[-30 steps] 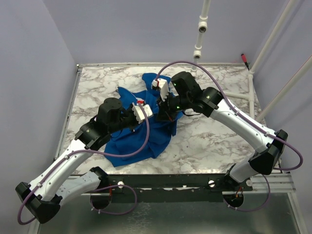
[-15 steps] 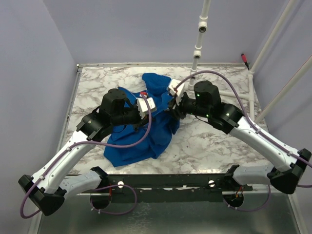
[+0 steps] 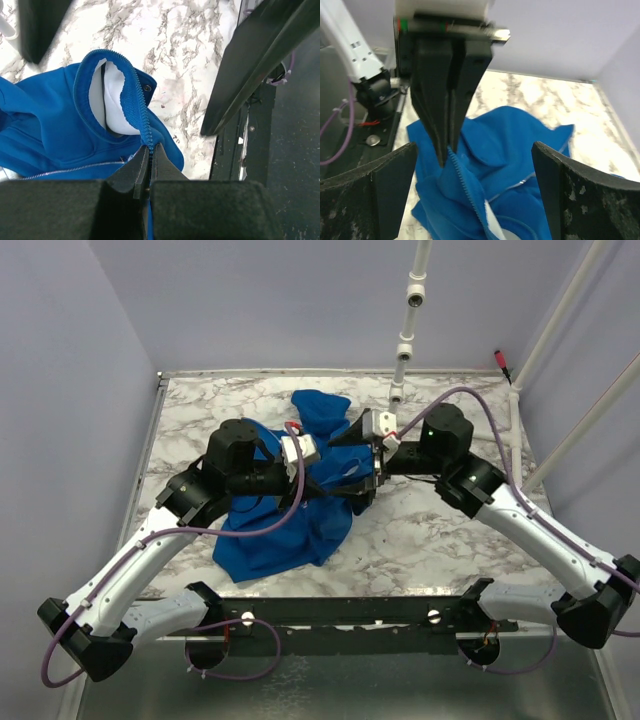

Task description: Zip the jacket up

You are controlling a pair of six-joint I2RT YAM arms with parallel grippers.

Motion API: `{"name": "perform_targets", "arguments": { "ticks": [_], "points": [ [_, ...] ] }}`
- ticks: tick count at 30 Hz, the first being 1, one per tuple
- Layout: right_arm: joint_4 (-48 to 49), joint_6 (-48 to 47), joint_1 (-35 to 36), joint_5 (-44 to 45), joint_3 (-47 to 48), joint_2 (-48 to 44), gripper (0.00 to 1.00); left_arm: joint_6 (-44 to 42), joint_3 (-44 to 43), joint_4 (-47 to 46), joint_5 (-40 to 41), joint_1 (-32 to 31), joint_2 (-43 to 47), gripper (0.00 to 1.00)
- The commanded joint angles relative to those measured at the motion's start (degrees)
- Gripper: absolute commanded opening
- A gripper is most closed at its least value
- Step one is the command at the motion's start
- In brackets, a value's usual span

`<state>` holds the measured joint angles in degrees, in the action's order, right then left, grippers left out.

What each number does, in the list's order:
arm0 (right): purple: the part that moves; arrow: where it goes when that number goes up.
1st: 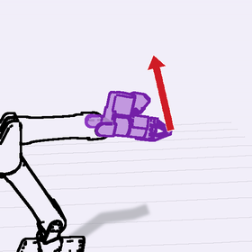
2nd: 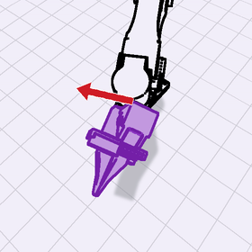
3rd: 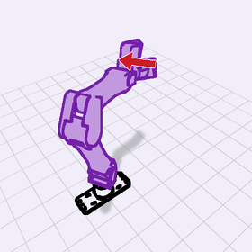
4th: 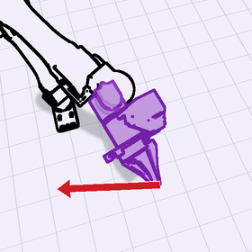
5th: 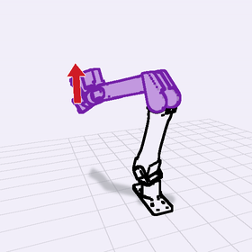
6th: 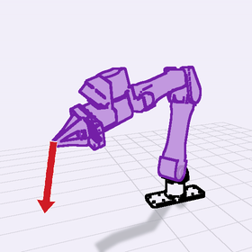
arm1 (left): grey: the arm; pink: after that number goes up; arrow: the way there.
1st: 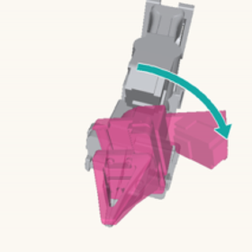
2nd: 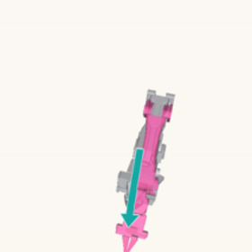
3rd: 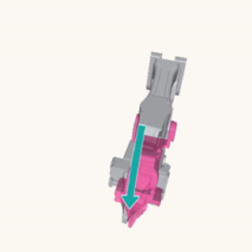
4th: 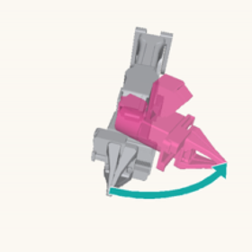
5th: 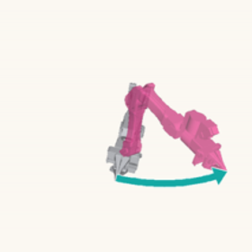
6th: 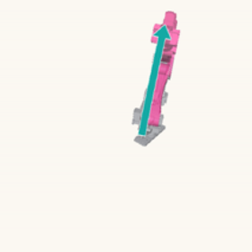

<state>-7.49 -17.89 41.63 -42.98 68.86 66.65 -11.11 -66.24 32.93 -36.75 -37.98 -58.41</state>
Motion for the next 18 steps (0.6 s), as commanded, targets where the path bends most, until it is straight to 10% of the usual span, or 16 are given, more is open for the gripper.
{"name": "perform_targets", "arguments": {
  "ticks": [1,12,18],
  "points": [
    [13.3,4.7,0.1,-12.3,-6.0,3.8,1.0,2.5,-3.7,-3.1,-2.4,0.2,0.9,0.0],
    [39.0,17.6,0.0,-15.0,-18.5,3.5,1.0,6.6,-4.5,-7.3,-1.1,0.8,1.1,0.0],
    [53.1,26.9,0.1,-12.5,-25.4,3.8,0.83,8.7,-5.5,-8.2,-0.5,1.5,1.0,0.0]
  ]
}}
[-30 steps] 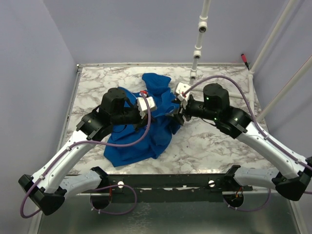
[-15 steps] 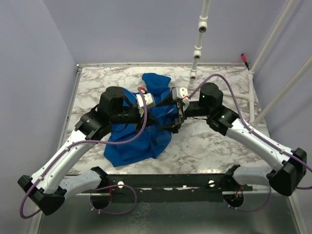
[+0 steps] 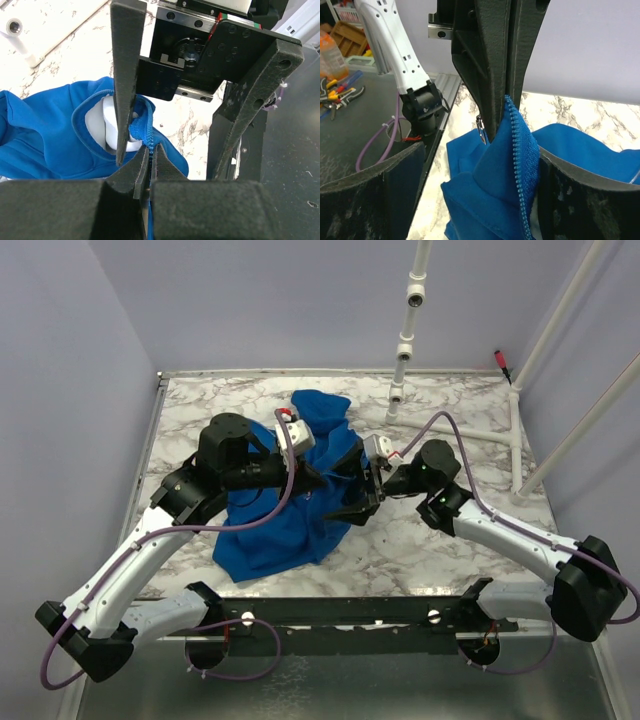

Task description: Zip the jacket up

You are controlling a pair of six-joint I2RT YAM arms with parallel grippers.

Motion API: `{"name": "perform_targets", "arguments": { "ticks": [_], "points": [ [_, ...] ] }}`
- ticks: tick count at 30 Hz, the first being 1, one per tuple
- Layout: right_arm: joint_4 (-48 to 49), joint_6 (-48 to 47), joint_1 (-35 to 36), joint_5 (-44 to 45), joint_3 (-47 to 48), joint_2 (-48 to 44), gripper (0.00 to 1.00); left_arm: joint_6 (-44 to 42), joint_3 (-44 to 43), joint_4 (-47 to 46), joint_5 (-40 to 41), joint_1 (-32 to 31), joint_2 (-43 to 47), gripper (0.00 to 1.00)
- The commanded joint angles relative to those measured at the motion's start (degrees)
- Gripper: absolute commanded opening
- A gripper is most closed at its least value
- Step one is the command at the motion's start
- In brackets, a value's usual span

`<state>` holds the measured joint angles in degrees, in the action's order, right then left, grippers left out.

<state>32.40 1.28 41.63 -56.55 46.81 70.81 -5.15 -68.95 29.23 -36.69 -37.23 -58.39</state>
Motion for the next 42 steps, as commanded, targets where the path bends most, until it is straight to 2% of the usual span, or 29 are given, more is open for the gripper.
{"name": "perform_targets", "arguments": {
  "ticks": [1,4,6,10,13,15,17,21,27,32,38,40,42],
  "points": [
    [15.2,8.6,0.0,1.4,-4.4,-0.4,0.79,3.1,-2.7,-4.8,-0.6,0.8,1.0,0.0],
    [19.2,9.4,0.0,0.2,-5.7,-0.7,0.65,3.8,-2.5,-5.1,-0.9,1.1,1.1,0.0],
    [19.4,9.0,0.0,0.0,-5.6,-0.9,0.59,4.7,-2.7,-5.3,-1.0,1.3,1.1,0.0],
    [22.7,10.7,0.0,3.9,-4.9,1.1,0.59,7.4,-2.9,-6.8,-1.7,1.6,1.1,0.0],
    [22.1,11.0,0.0,3.5,-2.5,3.8,0.62,9.3,-3.2,-7.9,-2.5,1.8,1.1,0.0],
    [21.9,10.8,0.0,3.4,-1.8,5.2,0.6,10.2,-3.4,-8.4,-3.0,2.0,1.2,0.0],
    [21.6,10.3,0.0,4.6,-2.2,5.1,0.51,10.7,-3.7,-8.7,-3.4,2.1,1.2,0.0],
    [18.6,7.7,-0.6,6.1,-3.9,0.0,0.03,10.6,-3.5,-8.7,-3.5,2.4,1.8,0.0],
    [-2.0,0.9,-1.5,4.0,-3.0,-10.3,0.01,9.3,-2.4,-8.6,-3.6,2.5,2.2,0.0],
    [-28.3,-5.9,-1.6,1.3,8.4,-8.0,0.01,8.6,-1.8,-8.7,-3.7,2.5,1.9,0.02],
    [-62.3,-11.4,-1.6,2.7,27.4,1.6,0.01,8.8,-1.4,-8.7,-5.7,2.5,1.8,0.41],
    [-67.4,-11.4,-1.6,4.3,29.4,3.3,0.01,8.9,-1.3,-8.7,-6.3,2.5,1.7,0.5],
    [-68.6,-11.0,-1.6,6.0,29.2,3.0,0.01,8.9,-1.4,-8.7,-6.0,2.5,1.6,0.54]
  ]
}}
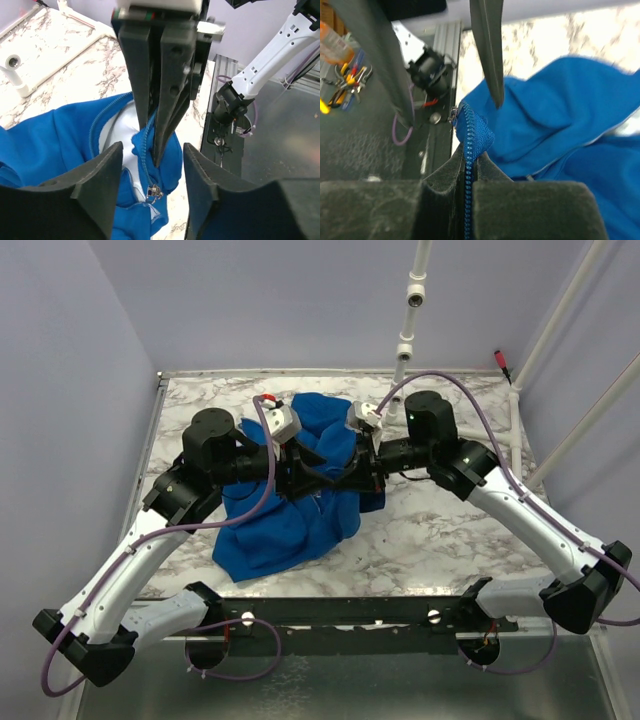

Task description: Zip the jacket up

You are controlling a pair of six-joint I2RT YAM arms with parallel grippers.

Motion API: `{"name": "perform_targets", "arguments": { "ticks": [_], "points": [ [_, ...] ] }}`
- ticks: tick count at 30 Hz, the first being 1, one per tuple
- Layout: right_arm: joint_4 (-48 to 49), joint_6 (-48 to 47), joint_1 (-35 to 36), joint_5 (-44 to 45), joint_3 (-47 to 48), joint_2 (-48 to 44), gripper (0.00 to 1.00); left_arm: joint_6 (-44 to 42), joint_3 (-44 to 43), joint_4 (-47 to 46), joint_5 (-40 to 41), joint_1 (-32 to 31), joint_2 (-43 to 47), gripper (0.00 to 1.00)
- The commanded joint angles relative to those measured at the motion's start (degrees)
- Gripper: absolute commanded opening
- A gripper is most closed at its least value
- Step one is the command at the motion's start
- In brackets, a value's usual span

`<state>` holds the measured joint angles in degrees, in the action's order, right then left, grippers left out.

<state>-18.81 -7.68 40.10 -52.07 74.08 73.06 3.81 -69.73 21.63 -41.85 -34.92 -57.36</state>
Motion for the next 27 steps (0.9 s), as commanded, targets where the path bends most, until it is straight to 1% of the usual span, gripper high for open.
{"name": "perform_targets", "arguments": {
  "ticks": [1,6,12,14,15,19,21,22,24,27],
  "points": [
    [-17.3,-1.7,-0.1,2.0,1.5,0.3,0.01,-0.1,-0.6,-1.1,-0.7,0.2,0.6,0.54],
    [-18.8,-1.4,0.1,2.3,2.7,-0.5,0.01,-1.0,0.6,-1.1,-0.7,0.2,0.4,0.54],
    [-20.5,-0.7,0.0,3.7,4.9,0.0,0.01,-6.9,3.4,0.9,3.4,0.2,0.8,0.53],
    [-19.4,0.5,0.1,5.5,3.6,-0.8,0.01,-9.8,4.1,2.8,5.8,0.2,0.6,0.57],
    [-18.7,1.1,0.0,7.3,2.5,-1.3,0.01,-13.6,4.4,5.1,6.5,0.2,0.5,0.6],
    [-16.2,3.3,0.1,16.3,-4.1,-3.7,0.01,-33.2,7.9,16.3,10.2,0.2,0.0,0.77],
    [-13.9,4.0,0.0,18.6,-9.7,-5.8,0.01,-41.5,10.1,20.6,10.6,0.2,-0.9,0.85],
    [-11.8,4.7,0.1,20.2,-12.3,-6.8,0.01,-42.5,10.9,21.2,10.3,0.2,-1.6,0.89],
    [-8.5,6.1,0.0,23.9,-17.2,-7.9,0.01,-44.4,12.7,21.3,8.4,0.2,-3.2,0.93],
    [-4.7,7.5,0.0,27.8,-21.8,-6.6,0.01,-47.8,16.1,20.1,7.0,-0.4,-6.5,0.95]
  ]
}}
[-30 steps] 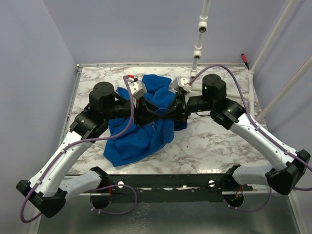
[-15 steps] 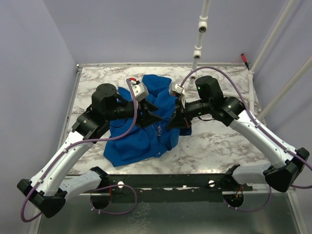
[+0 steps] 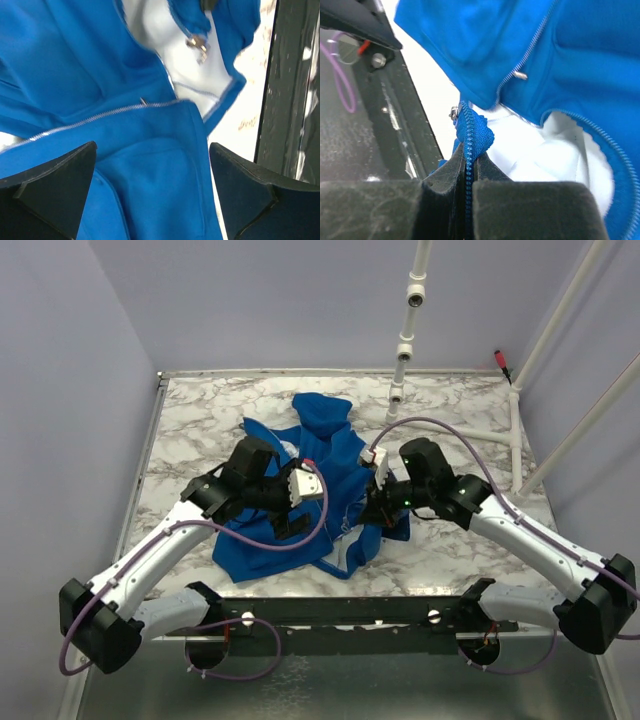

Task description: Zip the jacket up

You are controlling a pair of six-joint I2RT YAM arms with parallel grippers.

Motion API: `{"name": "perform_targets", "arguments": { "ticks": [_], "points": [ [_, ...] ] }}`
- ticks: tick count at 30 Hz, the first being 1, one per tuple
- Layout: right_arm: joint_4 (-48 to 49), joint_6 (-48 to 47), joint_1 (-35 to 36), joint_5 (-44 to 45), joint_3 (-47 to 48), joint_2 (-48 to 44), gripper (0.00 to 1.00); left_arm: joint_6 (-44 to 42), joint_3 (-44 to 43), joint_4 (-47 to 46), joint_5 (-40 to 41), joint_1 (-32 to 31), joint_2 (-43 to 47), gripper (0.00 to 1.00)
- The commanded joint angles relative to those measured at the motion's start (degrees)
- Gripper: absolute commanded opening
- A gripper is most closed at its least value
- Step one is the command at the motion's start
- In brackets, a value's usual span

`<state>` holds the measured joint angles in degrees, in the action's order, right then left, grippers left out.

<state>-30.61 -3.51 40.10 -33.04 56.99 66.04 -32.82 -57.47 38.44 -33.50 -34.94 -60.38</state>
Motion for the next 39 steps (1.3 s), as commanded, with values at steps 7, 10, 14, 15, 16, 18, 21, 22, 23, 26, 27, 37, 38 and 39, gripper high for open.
{"name": "perform_targets", "arguments": {
  "ticks": [7,10,14,15,16,18,21,22,23,26,27,37,38,39],
  "points": [
    [14.5,9.0,-0.3,14.2,-10.2,4.7,0.01,-11.2,13.0,-10.2,9.2,-6.0,-7.0,0.94],
    [17.8,10.0,-1.1,15.4,-11.3,6.0,0.01,-5.2,15.3,-19.4,12.9,-8.2,-9.0,0.95],
    [20.7,10.5,-4.0,13.6,-12.1,7.8,0.01,3.2,17.2,-27.2,15.4,-10.8,-11.6,0.99],
    [21.3,10.4,-4.7,13.1,-12.4,8.1,0.01,5.4,17.7,-29.0,15.8,-11.0,-12.0,0.99],
    [21.9,10.5,-5.2,12.6,-12.5,8.3,0.01,7.4,18.2,-30.3,16.4,-11.4,-12.4,0.99],
    [22.8,10.4,-6.2,10.7,-13.2,8.2,0.01,9.8,19.0,-31.6,16.7,-11.8,-12.8,0.99],
    [22.8,10.5,-7.0,9.6,-13.8,8.0,0.01,11.8,20.6,-32.5,17.6,-12.5,-13.6,0.99],
    [22.5,10.5,-7.1,9.3,-13.7,7.9,0.01,12.3,21.2,-32.9,17.9,-12.9,-13.7,0.99],
    [22.4,10.6,-7.2,8.8,-13.7,7.8,0.01,12.6,21.8,-33.3,18.1,-13.1,-13.8,0.99],
    [22.2,11.1,-7.2,8.2,-14.0,6.7,0.01,12.7,22.9,-34.1,19.4,-14.8,-14.1,0.99],
    [22.1,11.0,-7.3,8.2,-14.0,6.4,0.01,12.6,23.2,-34.5,20.4,-15.5,-14.3,0.99],
    [18.8,10.1,-7.8,8.0,-11.2,4.7,0.01,1.2,28.2,-38.8,33.0,-22.4,-18.0,0.83],
    [18.5,10.1,-7.9,7.9,-11.0,4.6,0.01,0.1,28.5,-39.8,33.1,-22.5,-18.4,0.79],
    [18.2,10.0,-8.1,7.9,-10.8,4.5,0.01,-0.9,28.8,-40.3,34.7,-22.5,-18.6,0.75]
  ]
}}
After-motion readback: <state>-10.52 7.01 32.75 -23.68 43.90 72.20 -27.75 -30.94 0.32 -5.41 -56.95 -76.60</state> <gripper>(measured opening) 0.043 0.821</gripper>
